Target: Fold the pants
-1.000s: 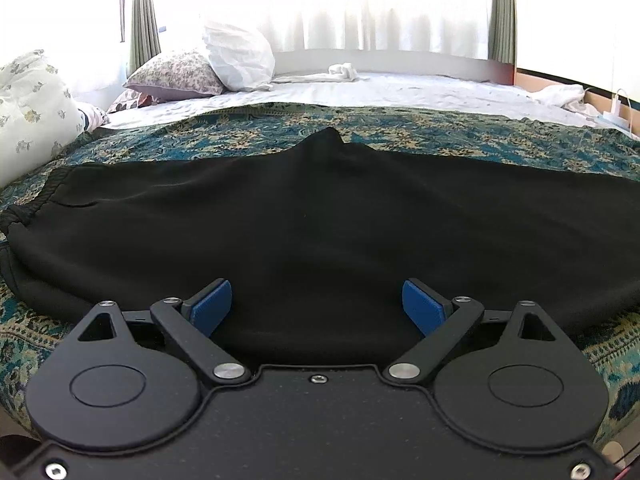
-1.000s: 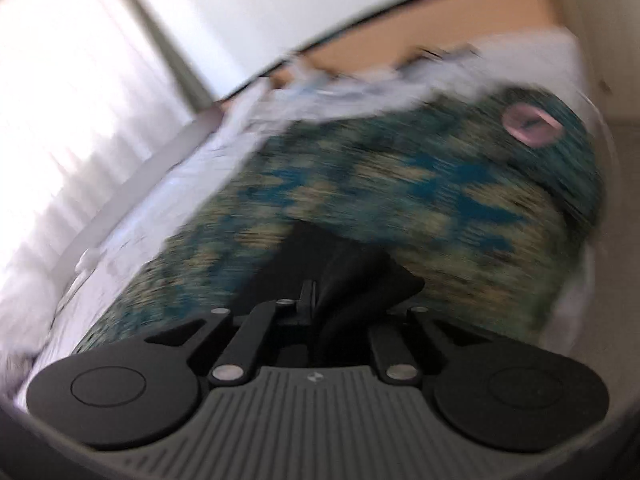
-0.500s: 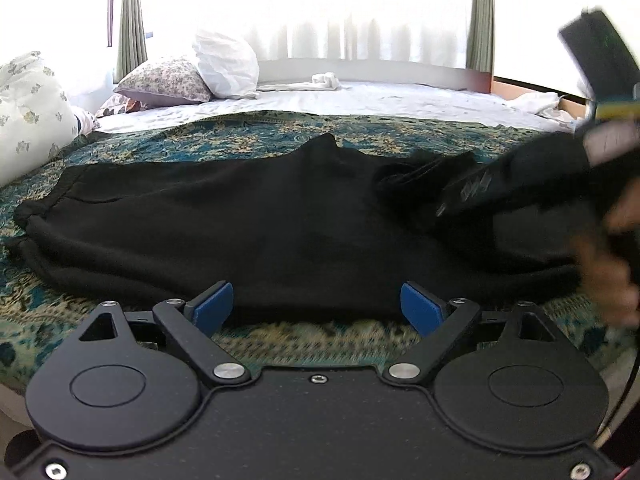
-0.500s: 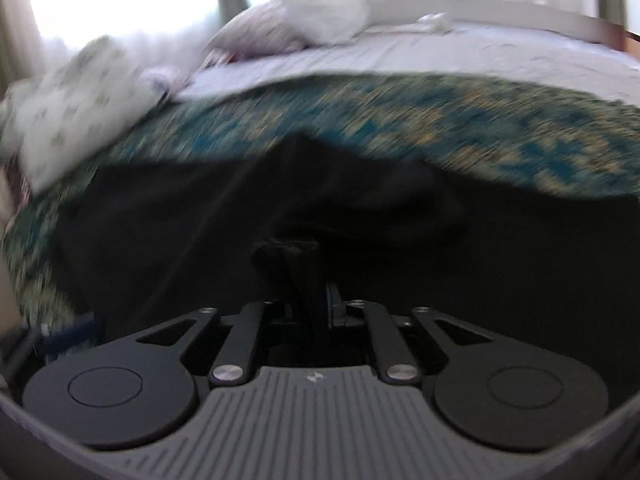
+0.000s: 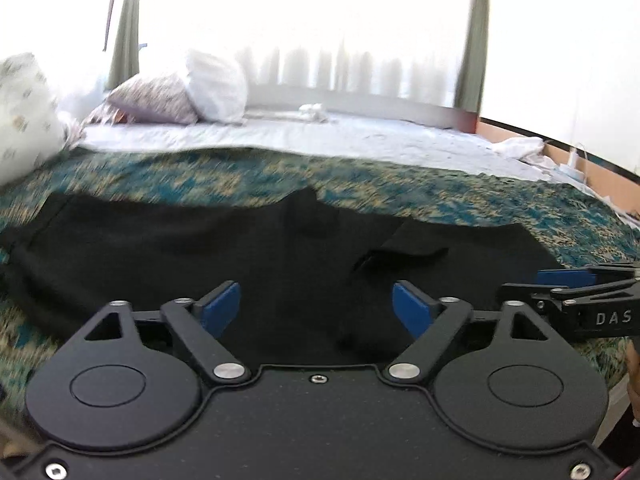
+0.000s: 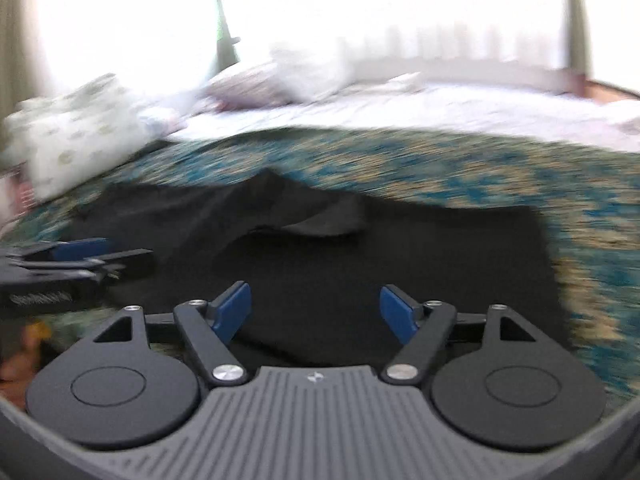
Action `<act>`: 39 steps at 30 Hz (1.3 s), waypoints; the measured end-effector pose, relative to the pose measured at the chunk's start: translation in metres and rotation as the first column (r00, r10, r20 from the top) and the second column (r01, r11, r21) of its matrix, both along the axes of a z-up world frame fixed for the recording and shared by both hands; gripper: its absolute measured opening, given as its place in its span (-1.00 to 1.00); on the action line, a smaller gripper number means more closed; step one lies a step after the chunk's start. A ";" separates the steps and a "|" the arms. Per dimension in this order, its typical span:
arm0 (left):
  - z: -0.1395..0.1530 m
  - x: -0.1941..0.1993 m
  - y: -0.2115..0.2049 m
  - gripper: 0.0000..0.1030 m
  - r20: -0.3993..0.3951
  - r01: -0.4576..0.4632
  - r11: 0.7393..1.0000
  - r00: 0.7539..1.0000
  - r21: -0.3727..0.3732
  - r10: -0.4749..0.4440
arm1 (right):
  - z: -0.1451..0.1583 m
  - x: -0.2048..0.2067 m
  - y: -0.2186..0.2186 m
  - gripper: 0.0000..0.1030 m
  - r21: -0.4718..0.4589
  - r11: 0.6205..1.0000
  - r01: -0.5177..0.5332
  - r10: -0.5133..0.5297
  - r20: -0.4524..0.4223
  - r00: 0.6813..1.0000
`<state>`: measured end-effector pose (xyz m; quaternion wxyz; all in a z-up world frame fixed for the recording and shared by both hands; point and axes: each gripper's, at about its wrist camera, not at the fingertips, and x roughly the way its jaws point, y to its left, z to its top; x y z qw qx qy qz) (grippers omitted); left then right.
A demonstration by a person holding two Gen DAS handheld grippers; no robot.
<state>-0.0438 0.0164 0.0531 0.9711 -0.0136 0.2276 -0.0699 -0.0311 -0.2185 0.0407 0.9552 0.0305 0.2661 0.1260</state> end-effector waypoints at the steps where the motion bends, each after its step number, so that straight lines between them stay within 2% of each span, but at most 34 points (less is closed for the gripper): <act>1: 0.001 0.003 -0.009 0.29 0.004 0.016 1.000 1.000 0.019 -0.016 | -0.001 -0.003 -0.006 0.62 -0.024 0.997 0.068 -0.067 0.027 0.997; 3: 0.000 0.010 -0.031 -0.02 0.001 0.055 0.997 0.998 0.047 -0.055 | -0.006 -0.008 -0.014 0.62 -0.092 0.978 0.188 -0.181 0.073 0.981; 6: -0.007 0.019 -0.062 -0.11 -0.018 0.107 0.990 0.994 0.096 -0.106 | -0.019 -0.008 -0.024 0.62 -0.162 0.939 0.305 -0.290 0.109 0.951; 10: -0.017 0.031 -0.096 -0.18 -0.044 0.172 0.974 0.985 0.150 -0.167 | -0.039 -0.007 -0.034 0.61 -0.180 0.914 0.363 -0.350 0.099 0.932; 11: -0.019 0.037 -0.106 -0.18 -0.061 0.195 0.967 0.980 0.165 -0.187 | -0.044 -0.008 -0.036 0.61 -0.178 0.913 0.367 -0.355 0.098 0.930; 13: -0.023 0.062 -0.127 -0.36 -0.153 0.221 0.951 0.970 0.218 -0.191 | -0.053 -0.014 -0.039 0.60 -0.161 0.915 0.370 -0.354 0.120 0.927; 14: -0.026 0.076 -0.135 -0.52 -0.203 0.222 0.948 0.963 0.227 -0.177 | -0.056 -0.016 -0.040 0.59 -0.152 0.915 0.373 -0.355 0.132 0.926; 15: -0.027 0.090 -0.139 -0.53 -0.229 0.217 0.952 0.959 0.215 -0.167 | -0.058 -0.017 -0.040 0.59 -0.144 0.916 0.375 -0.355 0.143 0.924; 18: -0.024 0.130 -0.149 -0.53 -0.250 0.186 0.964 0.959 0.189 -0.136 | -0.066 -0.016 -0.042 0.59 -0.102 0.923 0.372 -0.352 0.173 0.920; 20: -0.020 0.160 -0.148 -0.53 -0.272 0.144 0.972 0.958 0.188 -0.089 | -0.071 -0.021 -0.046 0.58 -0.078 0.929 0.362 -0.341 0.199 0.919; 22: -0.017 0.193 -0.143 -0.53 -0.297 0.069 0.977 0.955 0.204 -0.006 | -0.075 -0.024 -0.048 0.59 -0.063 0.935 0.350 -0.329 0.222 0.918; 24: -0.015 0.219 -0.130 -0.55 -0.321 0.003 0.980 0.945 0.199 0.062 | -0.077 -0.026 -0.051 0.59 -0.047 0.940 0.339 -0.319 0.237 0.918; 28: -0.003 0.254 -0.091 -0.50 -0.320 -0.105 0.980 0.935 0.169 0.155 | -0.079 -0.028 -0.050 0.59 -0.044 0.942 0.333 -0.311 0.255 0.915; 30: 0.004 0.256 -0.074 -0.54 -0.305 -0.153 0.975 0.932 0.161 0.197 | -0.079 -0.029 -0.050 0.59 -0.042 0.943 0.330 -0.309 0.258 0.915; 32: 0.012 0.249 -0.062 -0.54 -0.279 -0.157 0.977 0.941 0.146 0.193 | -0.079 -0.029 -0.051 0.60 -0.034 0.944 0.329 -0.309 0.257 0.916; 35: 0.017 0.215 -0.061 -0.51 -0.223 -0.092 0.983 0.967 0.158 0.127 | -0.079 -0.029 -0.050 0.60 -0.035 0.942 0.333 -0.313 0.262 0.913; 39: 0.011 0.153 -0.065 -0.42 -0.180 -0.007 0.990 0.983 0.138 0.032 | -0.079 -0.032 -0.049 0.61 -0.033 0.941 0.338 -0.317 0.269 0.909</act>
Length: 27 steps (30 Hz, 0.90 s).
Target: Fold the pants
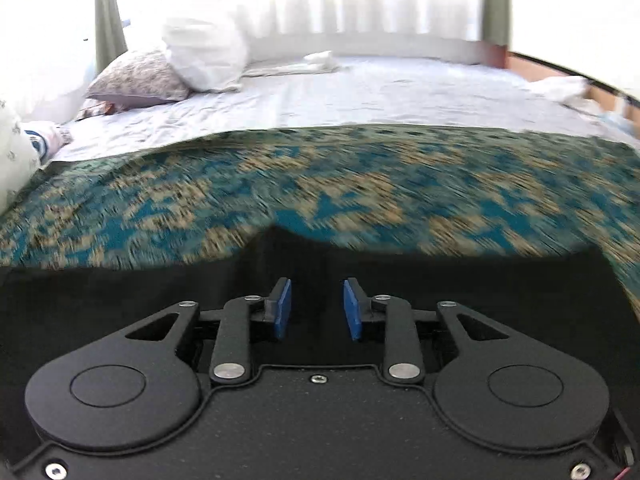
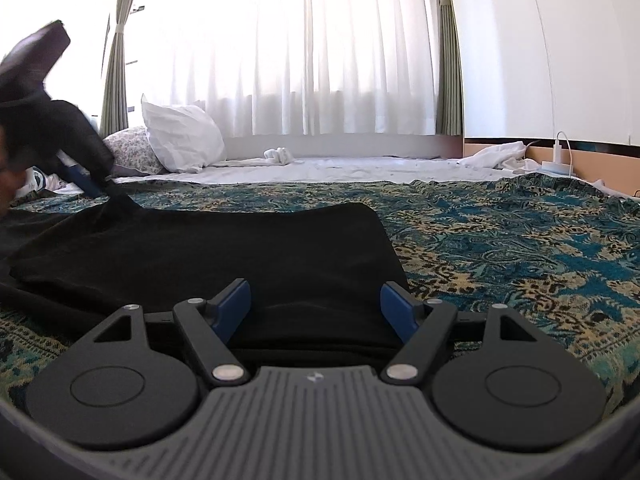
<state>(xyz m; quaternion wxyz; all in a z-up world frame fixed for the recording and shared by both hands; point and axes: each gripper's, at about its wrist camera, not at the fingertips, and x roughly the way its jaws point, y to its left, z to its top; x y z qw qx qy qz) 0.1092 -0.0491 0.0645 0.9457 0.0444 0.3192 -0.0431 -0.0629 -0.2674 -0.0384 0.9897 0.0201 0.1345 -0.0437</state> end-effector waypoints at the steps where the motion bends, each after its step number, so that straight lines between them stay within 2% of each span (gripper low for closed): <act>1: -0.003 -0.017 0.000 -0.42 0.011 0.028 0.999 1.000 -0.016 -0.028 | 0.000 -0.001 0.001 0.61 -0.002 1.000 0.001 -0.001 0.001 1.000; 3: -0.010 -0.049 -0.002 -0.38 0.040 0.073 0.997 0.997 -0.018 -0.072 | 0.000 -0.001 0.001 0.62 -0.006 1.000 0.003 -0.003 0.004 1.000; 5: -0.018 -0.078 -0.005 -0.28 0.069 0.106 0.994 0.992 0.033 -0.108 | 0.000 -0.003 0.001 0.63 -0.008 1.000 0.002 -0.002 0.006 1.000; 7: -0.030 -0.096 -0.008 -0.27 0.063 0.109 0.990 0.991 0.086 -0.115 | 0.000 -0.003 0.002 0.63 -0.008 1.000 0.003 -0.003 0.006 1.000; 9: -0.044 -0.101 -0.004 -0.26 0.024 0.081 0.991 0.996 0.108 -0.084 | 0.004 -0.003 0.002 0.69 -0.011 1.000 -0.004 0.004 -0.004 1.000; 11: -0.049 -0.111 0.005 -0.26 0.054 0.060 0.995 0.996 0.076 -0.064 | 0.013 -0.005 -0.001 0.71 0.001 1.000 0.003 -0.003 -0.008 1.000; 16: -0.048 -0.119 0.017 -0.26 0.045 0.028 0.999 0.999 0.016 -0.029 | 0.036 -0.015 -0.014 0.76 0.123 0.992 0.013 -0.015 0.016 1.000; 19: -0.047 -0.122 0.019 -0.26 0.047 0.024 1.000 0.999 0.019 -0.025 | 0.041 -0.012 -0.010 0.76 0.093 0.995 0.039 -0.039 -0.001 0.999; 24: -0.047 -0.122 0.020 -0.09 0.038 0.015 0.997 0.999 0.071 -0.017 | 0.039 -0.006 -0.002 0.76 0.035 0.997 0.074 -0.072 -0.042 0.997; 27: -0.047 -0.120 0.023 -0.08 0.030 0.008 0.999 1.000 0.051 -0.010 | 0.037 -0.004 0.000 0.76 0.014 0.996 0.092 -0.091 -0.059 0.994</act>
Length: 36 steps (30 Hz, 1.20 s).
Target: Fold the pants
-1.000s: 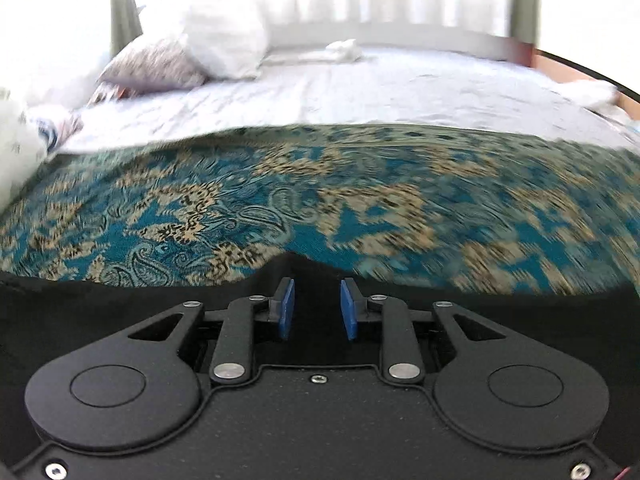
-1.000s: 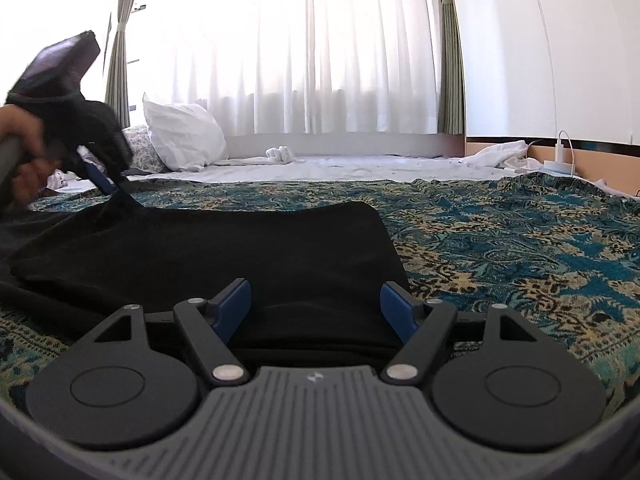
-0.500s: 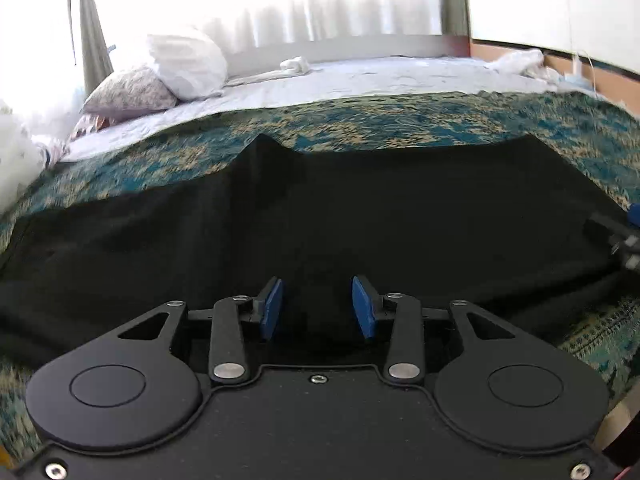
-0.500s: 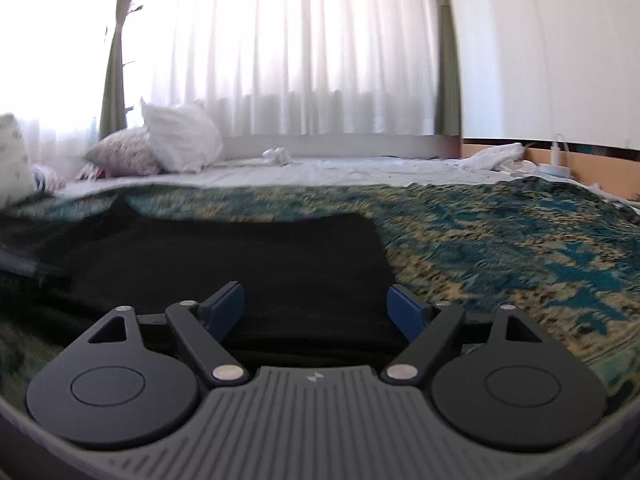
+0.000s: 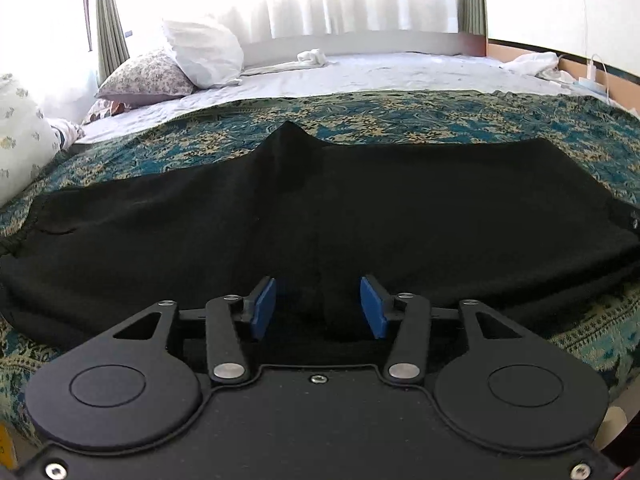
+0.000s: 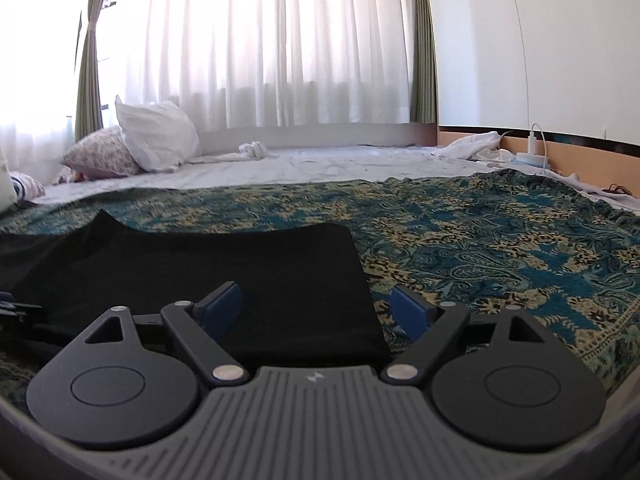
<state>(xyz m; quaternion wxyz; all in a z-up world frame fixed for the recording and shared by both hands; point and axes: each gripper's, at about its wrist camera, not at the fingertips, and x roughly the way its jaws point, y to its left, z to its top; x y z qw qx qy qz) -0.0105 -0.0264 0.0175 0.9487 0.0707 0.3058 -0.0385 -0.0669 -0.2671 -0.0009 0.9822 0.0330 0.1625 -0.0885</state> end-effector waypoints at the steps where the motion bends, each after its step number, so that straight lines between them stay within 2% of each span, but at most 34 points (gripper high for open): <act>1: 0.000 0.001 0.001 -0.07 -0.001 0.001 1.000 1.000 -0.007 -0.001 | 0.000 0.000 0.001 0.76 -0.010 1.000 0.007 -0.007 -0.006 1.000; 3: -0.001 0.001 0.003 -0.07 0.002 0.006 1.000 1.000 -0.016 -0.005 | -0.002 0.002 0.002 0.76 -0.036 0.999 0.018 -0.018 -0.023 1.000; 6: -0.002 0.001 0.002 -0.05 0.005 0.005 1.000 1.000 -0.016 -0.005 | -0.021 0.015 0.007 0.79 -0.130 0.991 0.018 -0.033 -0.111 0.993; 8: -0.002 0.001 0.002 -0.05 0.008 0.003 1.000 1.000 -0.015 -0.003 | -0.026 0.014 0.000 0.84 -0.073 0.997 0.028 -0.034 -0.083 0.996; 10: -0.003 0.001 0.003 -0.05 0.013 0.004 1.000 1.000 -0.019 -0.004 | -0.024 0.016 -0.007 0.85 -0.006 0.999 0.036 -0.037 -0.096 0.995; 12: -0.003 0.001 0.005 -0.05 0.013 0.006 1.000 1.000 -0.023 -0.005 | -0.021 0.016 -0.008 0.85 0.001 0.999 0.033 -0.033 -0.096 0.995; 15: -0.004 0.000 0.004 -0.05 0.016 0.008 1.000 1.000 -0.022 -0.008 | -0.015 0.005 -0.013 0.83 0.070 0.997 0.016 -0.014 -0.028 1.000; 18: -0.005 -0.001 0.004 -0.05 0.022 0.010 1.000 1.000 -0.024 -0.009 | -0.013 -0.006 -0.021 0.83 0.131 0.990 0.054 -0.059 0.031 0.998; 21: -0.005 -0.003 0.003 -0.05 0.028 0.011 1.000 1.000 -0.022 -0.011 | -0.024 0.000 -0.023 0.80 0.070 0.989 0.130 -0.127 -0.044 0.991; 24: -0.005 -0.003 0.002 -0.05 0.029 0.008 1.000 1.000 -0.022 -0.008 | -0.029 0.000 -0.013 0.81 -0.045 0.993 0.113 -0.114 -0.035 0.993; 27: 0.001 -0.002 0.001 -0.05 0.015 0.018 1.000 1.000 -0.019 -0.018 | -0.017 0.000 -0.010 0.81 -0.027 0.993 0.119 -0.120 -0.034 0.992; 31: 0.018 -0.005 0.008 0.18 0.041 0.052 0.999 0.998 0.002 -0.052 | 0.000 -0.006 0.003 0.81 -0.051 0.995 0.084 -0.082 0.030 0.996; 35: 0.035 -0.011 0.034 0.70 0.070 0.037 0.999 0.997 -0.037 -0.035 | 0.014 -0.003 0.031 0.81 -0.061 0.998 0.020 -0.017 0.048 0.999; 36: 0.039 -0.013 0.044 0.74 0.080 0.026 0.998 0.997 -0.054 -0.022 | 0.016 -0.002 0.039 0.81 -0.067 0.998 -0.001 0.004 0.050 0.999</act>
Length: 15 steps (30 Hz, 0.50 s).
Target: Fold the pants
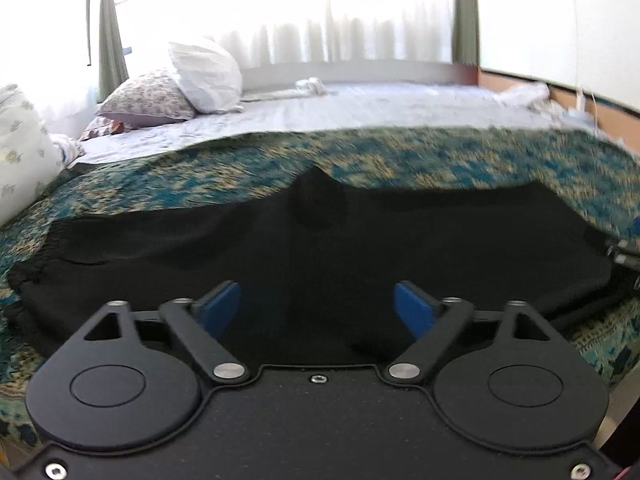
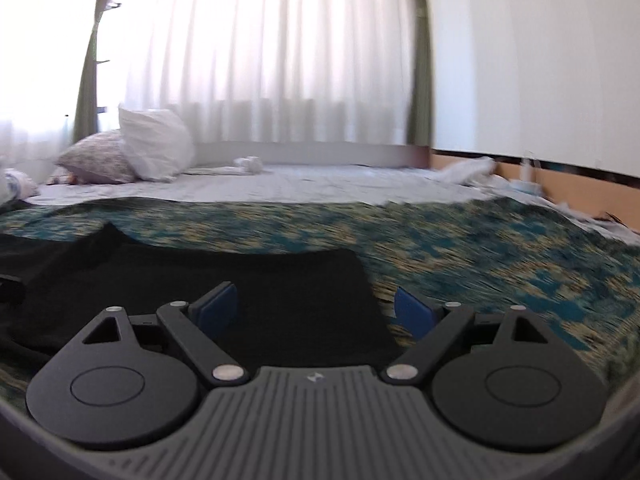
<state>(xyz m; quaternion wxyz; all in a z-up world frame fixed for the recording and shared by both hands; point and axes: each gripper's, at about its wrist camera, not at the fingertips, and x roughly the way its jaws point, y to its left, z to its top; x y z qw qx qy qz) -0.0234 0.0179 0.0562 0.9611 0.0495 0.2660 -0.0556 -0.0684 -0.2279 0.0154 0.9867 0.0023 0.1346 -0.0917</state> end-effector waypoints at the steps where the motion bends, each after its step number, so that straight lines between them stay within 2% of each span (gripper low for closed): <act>1: 0.003 -0.001 0.008 0.77 0.005 -0.012 1.000 1.000 -0.011 0.012 | 0.002 0.003 0.011 0.81 -0.007 1.000 -0.028 0.028 0.001 1.000; 3: 0.004 -0.001 0.031 0.88 0.007 -0.052 0.998 0.999 -0.031 0.052 | 0.005 0.010 0.030 0.81 -0.020 0.997 -0.074 0.074 0.000 0.997; 9: -0.004 0.007 0.093 0.89 -0.051 -0.211 0.974 0.977 -0.084 0.207 | 0.004 0.032 0.096 0.81 -0.046 0.980 -0.193 0.192 -0.025 0.981; 15: -0.012 0.014 0.145 0.90 -0.075 -0.325 0.938 0.945 -0.119 0.318 | 0.003 0.050 0.139 0.81 -0.061 0.966 -0.252 0.249 -0.057 0.967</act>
